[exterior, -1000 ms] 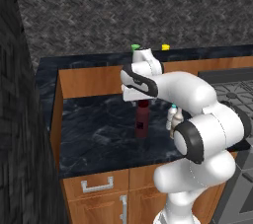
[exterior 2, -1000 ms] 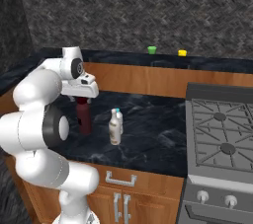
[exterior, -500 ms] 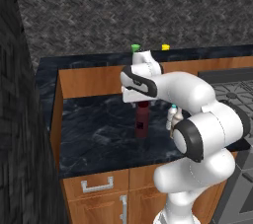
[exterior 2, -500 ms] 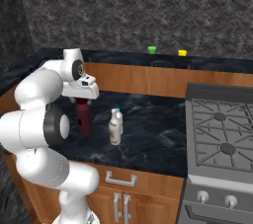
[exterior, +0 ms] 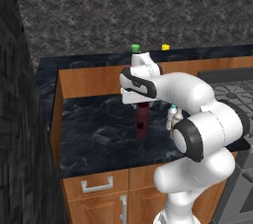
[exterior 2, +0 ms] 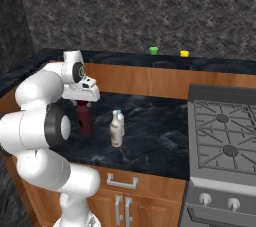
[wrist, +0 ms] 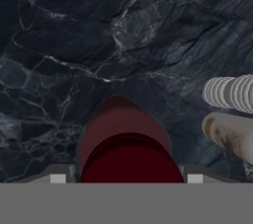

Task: Place the drinks on the dining counter in a tight cluster.

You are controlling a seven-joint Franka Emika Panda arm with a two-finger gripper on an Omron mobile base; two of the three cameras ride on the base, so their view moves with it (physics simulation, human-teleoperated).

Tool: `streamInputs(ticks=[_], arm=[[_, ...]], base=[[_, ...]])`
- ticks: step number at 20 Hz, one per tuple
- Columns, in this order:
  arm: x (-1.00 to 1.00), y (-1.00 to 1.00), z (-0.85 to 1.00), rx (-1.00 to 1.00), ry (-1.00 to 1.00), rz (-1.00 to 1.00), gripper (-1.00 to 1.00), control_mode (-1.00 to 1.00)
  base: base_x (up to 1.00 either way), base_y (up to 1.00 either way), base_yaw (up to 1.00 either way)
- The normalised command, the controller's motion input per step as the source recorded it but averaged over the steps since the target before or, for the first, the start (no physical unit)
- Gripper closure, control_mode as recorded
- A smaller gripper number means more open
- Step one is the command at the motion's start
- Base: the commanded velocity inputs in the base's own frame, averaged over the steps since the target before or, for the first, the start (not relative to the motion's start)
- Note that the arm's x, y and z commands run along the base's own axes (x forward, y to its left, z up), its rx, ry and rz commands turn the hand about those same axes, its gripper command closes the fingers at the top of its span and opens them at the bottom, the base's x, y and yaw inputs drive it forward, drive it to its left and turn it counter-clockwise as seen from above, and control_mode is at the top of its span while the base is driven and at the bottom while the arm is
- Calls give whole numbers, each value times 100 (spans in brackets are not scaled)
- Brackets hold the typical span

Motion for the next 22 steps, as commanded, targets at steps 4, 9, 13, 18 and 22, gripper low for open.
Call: streamInputs(ticks=[4, 9, 13, 18, 22], arm=[[-6, 0, 7, 0, 2, 2, 100, -100], [-32, 0, 42, 0, -4, 0, 100, -100], [-41, 0, 45, 0, -1, 0, 100, -100], [-45, 0, 39, 5, 0, 0, 100, -100], [-45, 0, 25, 1, 0, 0, 100, -100]], base=[[0, 0, 0], [0, 0, 0], [0, 0, 0], [0, 0, 0], [0, 0, 0]])
